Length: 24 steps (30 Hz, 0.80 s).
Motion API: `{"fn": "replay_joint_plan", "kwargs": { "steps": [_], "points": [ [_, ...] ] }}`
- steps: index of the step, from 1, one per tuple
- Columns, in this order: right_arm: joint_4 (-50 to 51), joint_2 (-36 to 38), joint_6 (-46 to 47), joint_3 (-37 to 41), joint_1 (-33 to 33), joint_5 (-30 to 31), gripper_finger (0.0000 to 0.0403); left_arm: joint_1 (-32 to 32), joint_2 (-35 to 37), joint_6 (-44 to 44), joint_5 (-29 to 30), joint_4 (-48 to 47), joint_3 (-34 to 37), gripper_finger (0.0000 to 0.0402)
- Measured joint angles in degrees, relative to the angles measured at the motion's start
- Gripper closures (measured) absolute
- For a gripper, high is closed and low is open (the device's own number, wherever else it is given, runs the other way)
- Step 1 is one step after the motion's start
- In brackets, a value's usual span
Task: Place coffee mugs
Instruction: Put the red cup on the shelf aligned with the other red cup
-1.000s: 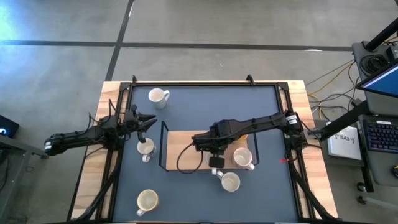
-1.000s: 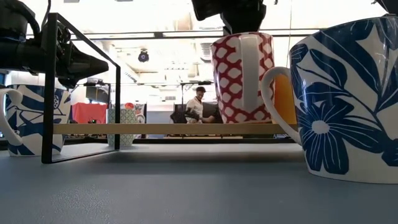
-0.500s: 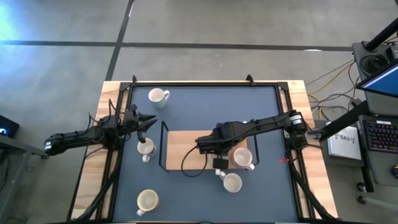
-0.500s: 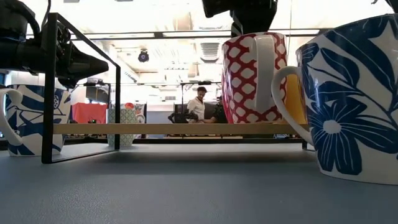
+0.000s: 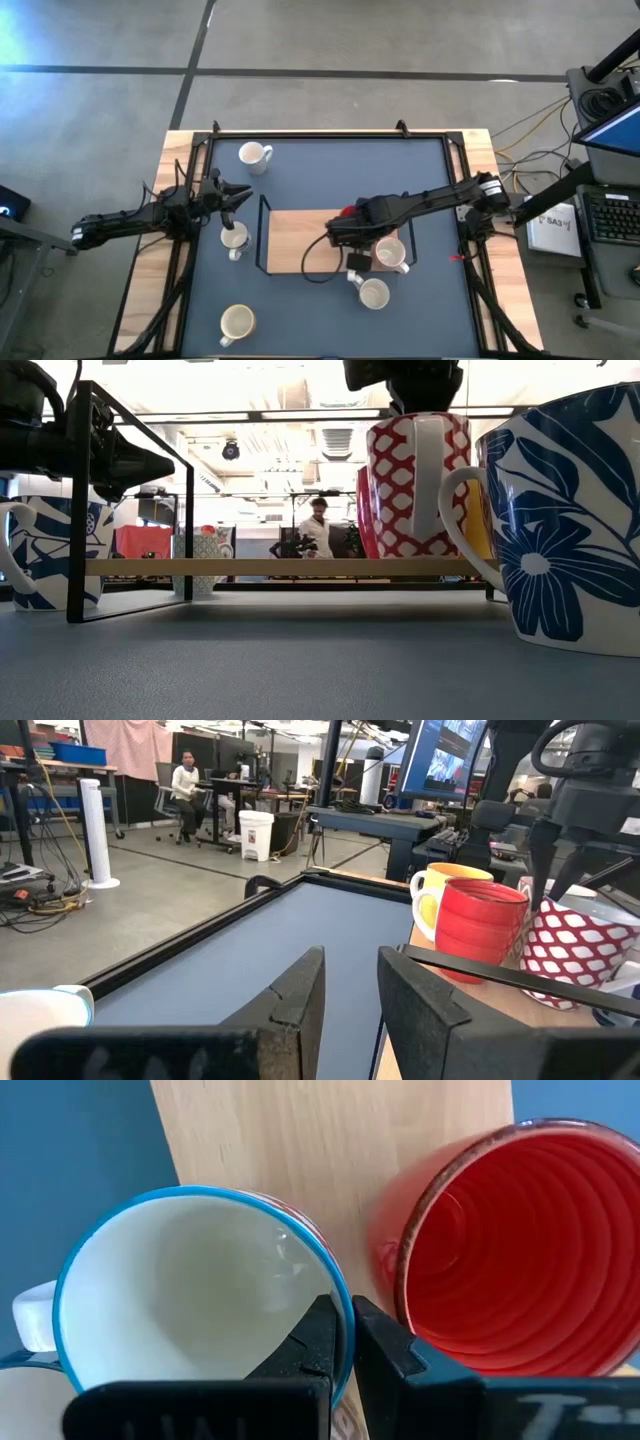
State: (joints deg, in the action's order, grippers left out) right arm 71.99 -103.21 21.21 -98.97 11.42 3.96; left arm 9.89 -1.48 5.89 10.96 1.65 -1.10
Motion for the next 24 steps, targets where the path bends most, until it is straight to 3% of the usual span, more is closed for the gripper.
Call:
{"fn": "replay_joint_plan", "kwargs": {
  "steps": [15,24],
  "points": [
    [-1.1,0.9,0.3,2.7,0.0,0.7,0.0386,0.0,0.0,0.0,0.0,0.0,0.0,0.0323],
    [-0.6,0.9,0.2,3.0,0.0,0.8,0.0326,0.0,0.0,0.0,0.0,0.0,0.0,0.0323]
  ]
}}
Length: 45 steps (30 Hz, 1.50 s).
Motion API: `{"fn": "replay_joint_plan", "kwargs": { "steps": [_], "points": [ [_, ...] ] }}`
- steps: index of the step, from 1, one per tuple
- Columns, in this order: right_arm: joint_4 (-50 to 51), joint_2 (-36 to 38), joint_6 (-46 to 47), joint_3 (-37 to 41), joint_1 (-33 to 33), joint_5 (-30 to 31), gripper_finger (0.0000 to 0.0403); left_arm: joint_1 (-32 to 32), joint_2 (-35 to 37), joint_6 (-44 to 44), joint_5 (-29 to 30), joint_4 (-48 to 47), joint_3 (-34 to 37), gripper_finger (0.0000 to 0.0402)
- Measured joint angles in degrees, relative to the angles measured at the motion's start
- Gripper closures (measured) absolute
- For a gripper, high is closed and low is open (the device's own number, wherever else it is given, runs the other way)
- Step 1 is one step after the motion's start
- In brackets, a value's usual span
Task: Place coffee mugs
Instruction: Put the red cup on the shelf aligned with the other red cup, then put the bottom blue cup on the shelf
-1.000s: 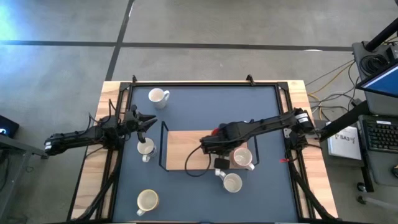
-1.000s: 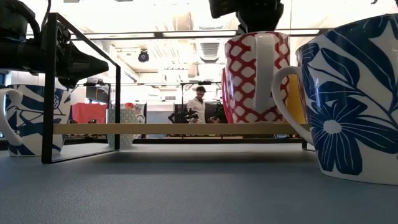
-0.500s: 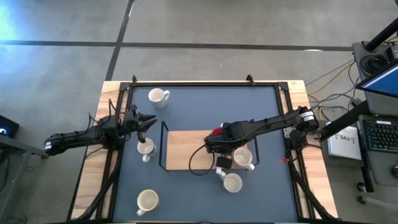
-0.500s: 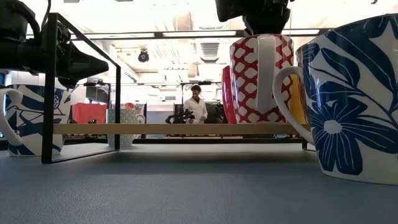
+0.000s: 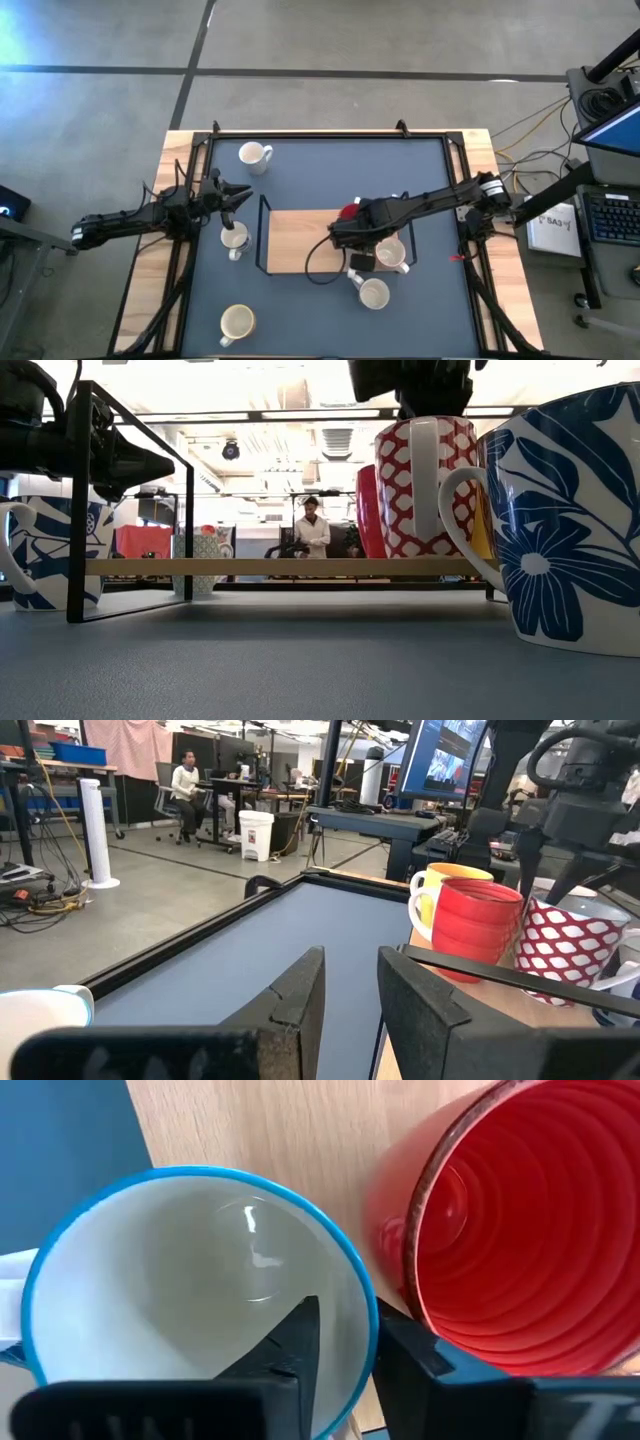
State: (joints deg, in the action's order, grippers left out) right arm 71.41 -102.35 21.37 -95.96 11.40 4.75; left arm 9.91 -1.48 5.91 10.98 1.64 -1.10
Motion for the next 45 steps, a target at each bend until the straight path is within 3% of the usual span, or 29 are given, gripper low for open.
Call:
{"fn": "replay_joint_plan", "kwargs": {
  "steps": [12,28,34,45],
  "points": [
    [-0.4,5.9,4.7,-0.1,0.8,1.5,0.0329,0.0,0.0,0.0,0.0,0.0,0.0,0.0323],
    [-1.4,7.1,16.6,-0.1,14.5,-0.2,0.0324,0.0,0.0,0.0,0.0,0.0,0.0,0.0323],
    [-1.4,5.7,16.6,0.7,17.8,-0.8,0.0302,0.0,0.0,0.0,0.0,0.0,0.0,0.0323],
    [-3.1,2.7,9.3,5.6,18.0,-0.7,0.0267,0.0,0.0,0.0,0.0,0.0,0.0,0.0323]
  ]
}}
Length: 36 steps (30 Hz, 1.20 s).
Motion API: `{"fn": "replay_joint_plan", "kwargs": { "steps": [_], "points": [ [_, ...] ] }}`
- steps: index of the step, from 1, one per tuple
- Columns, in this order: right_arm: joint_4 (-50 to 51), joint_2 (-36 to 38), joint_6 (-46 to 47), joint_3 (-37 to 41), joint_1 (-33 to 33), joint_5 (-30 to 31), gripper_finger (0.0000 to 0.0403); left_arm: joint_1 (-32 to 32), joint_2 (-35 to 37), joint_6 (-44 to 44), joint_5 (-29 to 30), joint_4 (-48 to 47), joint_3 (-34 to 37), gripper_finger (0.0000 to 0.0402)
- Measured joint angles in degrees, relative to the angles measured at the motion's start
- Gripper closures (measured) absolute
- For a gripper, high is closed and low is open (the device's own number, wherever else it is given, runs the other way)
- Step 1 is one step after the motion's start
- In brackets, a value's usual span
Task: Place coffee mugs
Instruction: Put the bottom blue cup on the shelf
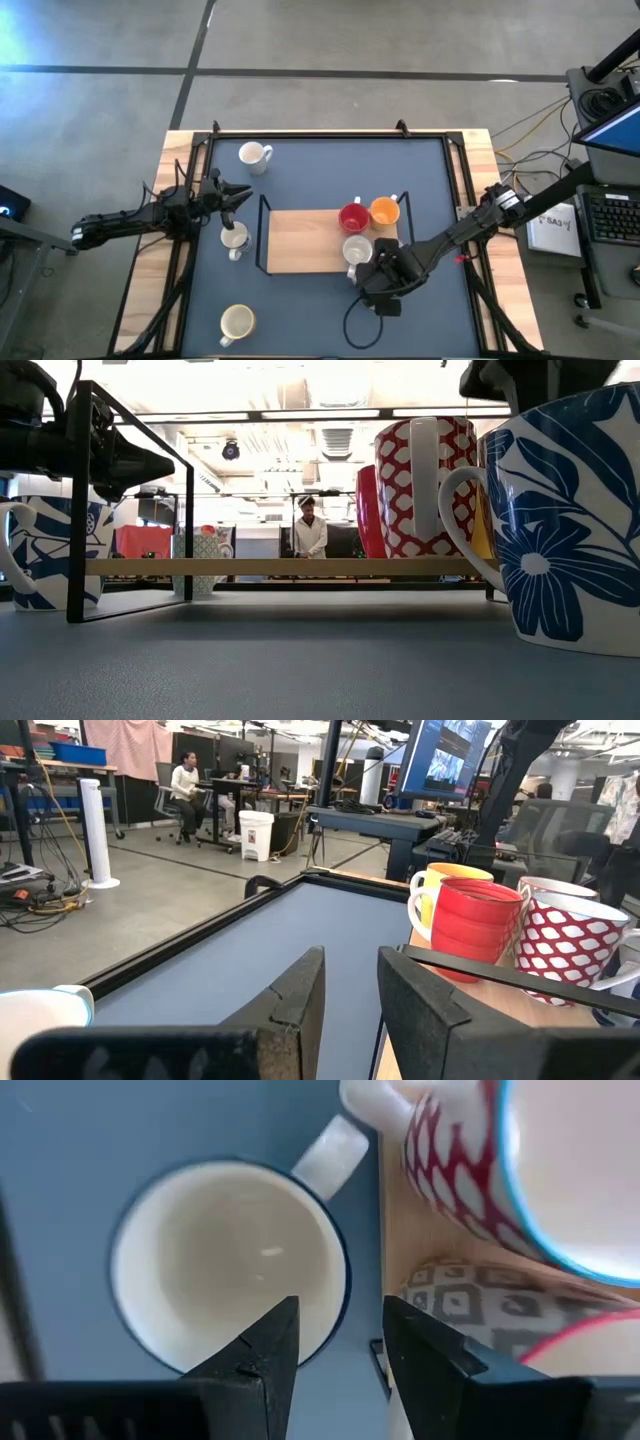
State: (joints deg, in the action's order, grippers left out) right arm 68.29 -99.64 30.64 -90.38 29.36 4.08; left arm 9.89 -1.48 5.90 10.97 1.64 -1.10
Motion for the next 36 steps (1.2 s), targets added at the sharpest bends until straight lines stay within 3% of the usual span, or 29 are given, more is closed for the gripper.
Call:
{"fn": "replay_joint_plan", "kwargs": {
  "steps": [22,33,36],
  "points": [
    [-12.0,0.2,-8.4,7.2,0.0,0.6,0.0297,0.0,0.0,0.0,0.0,0.0,0.0,0.0323],
    [-14.2,0.2,-10.3,7.3,0.0,-2.5,0.0382,0.0,0.0,0.0,0.0,0.0,0.0,0.0323],
    [-15.5,0.2,-10.5,7.3,0.0,-3.9,0.0388,0.0,0.0,0.0,0.0,0.0,0.0,0.0323]
  ]
}}
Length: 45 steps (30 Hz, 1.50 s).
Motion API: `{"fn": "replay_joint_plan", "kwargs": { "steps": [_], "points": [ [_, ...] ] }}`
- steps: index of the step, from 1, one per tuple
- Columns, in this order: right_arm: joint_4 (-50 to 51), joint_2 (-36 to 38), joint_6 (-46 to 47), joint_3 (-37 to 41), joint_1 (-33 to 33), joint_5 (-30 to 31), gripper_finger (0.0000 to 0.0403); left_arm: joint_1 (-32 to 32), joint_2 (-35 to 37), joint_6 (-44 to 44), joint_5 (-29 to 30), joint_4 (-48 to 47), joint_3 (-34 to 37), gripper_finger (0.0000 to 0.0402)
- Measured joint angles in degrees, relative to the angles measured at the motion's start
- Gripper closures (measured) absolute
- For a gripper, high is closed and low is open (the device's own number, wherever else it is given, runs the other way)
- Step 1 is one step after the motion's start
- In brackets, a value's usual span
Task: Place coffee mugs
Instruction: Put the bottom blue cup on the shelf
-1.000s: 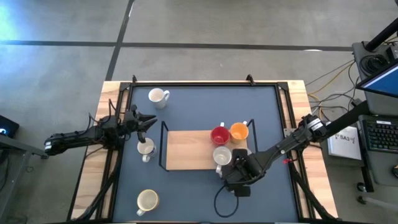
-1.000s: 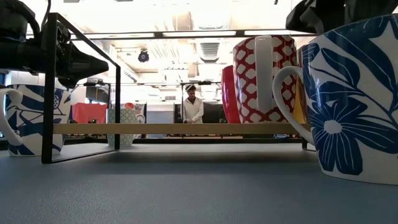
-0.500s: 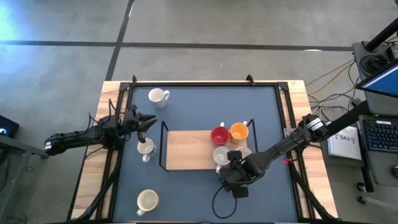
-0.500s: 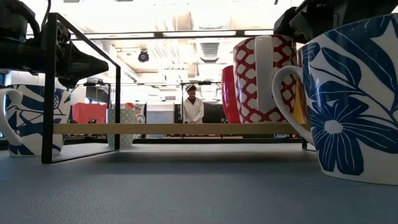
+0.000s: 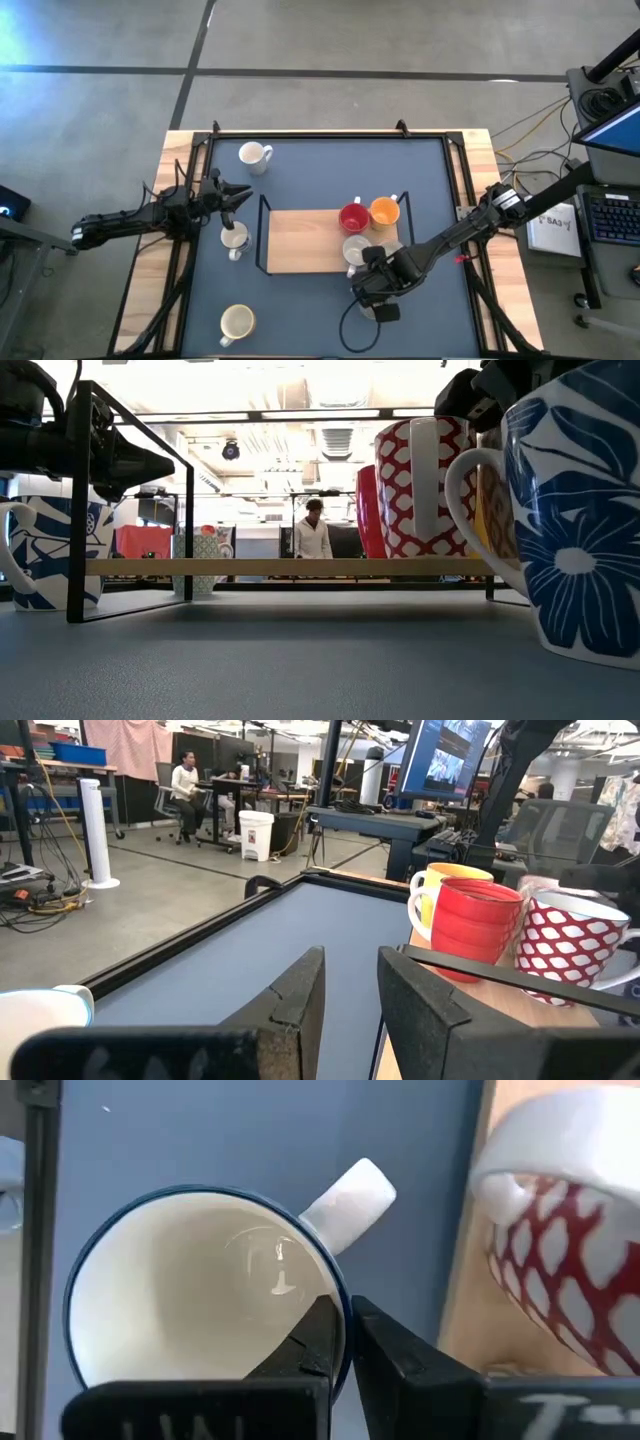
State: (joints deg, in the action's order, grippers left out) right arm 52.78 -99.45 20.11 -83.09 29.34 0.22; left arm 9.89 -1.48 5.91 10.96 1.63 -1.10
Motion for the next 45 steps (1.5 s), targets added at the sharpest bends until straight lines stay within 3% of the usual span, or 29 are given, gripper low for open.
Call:
{"fn": "replay_joint_plan", "kwargs": {
  "steps": [9,18,35,45],
  "points": [
    [-1.3,-0.1,-0.3,-0.3,0.0,-3.3,0.0389,0.0,0.0,0.0,0.0,0.0,0.0,0.0323],
    [-0.9,-0.1,-2.1,-5.7,-0.7,-5.4,0.039,0.0,0.0,0.0,0.0,0.0,0.0,0.0323],
    [-1.3,-0.1,-7.2,-17.2,-7.5,-4.8,0.039,0.0,0.0,0.0,0.0,0.0,0.0,0.0323],
    [-5.0,-0.1,-11.9,-17.9,-13.6,-1.6,0.039,0.0,0.0,0.0,0.0,0.0,0.0,0.0323]
  ]
}}
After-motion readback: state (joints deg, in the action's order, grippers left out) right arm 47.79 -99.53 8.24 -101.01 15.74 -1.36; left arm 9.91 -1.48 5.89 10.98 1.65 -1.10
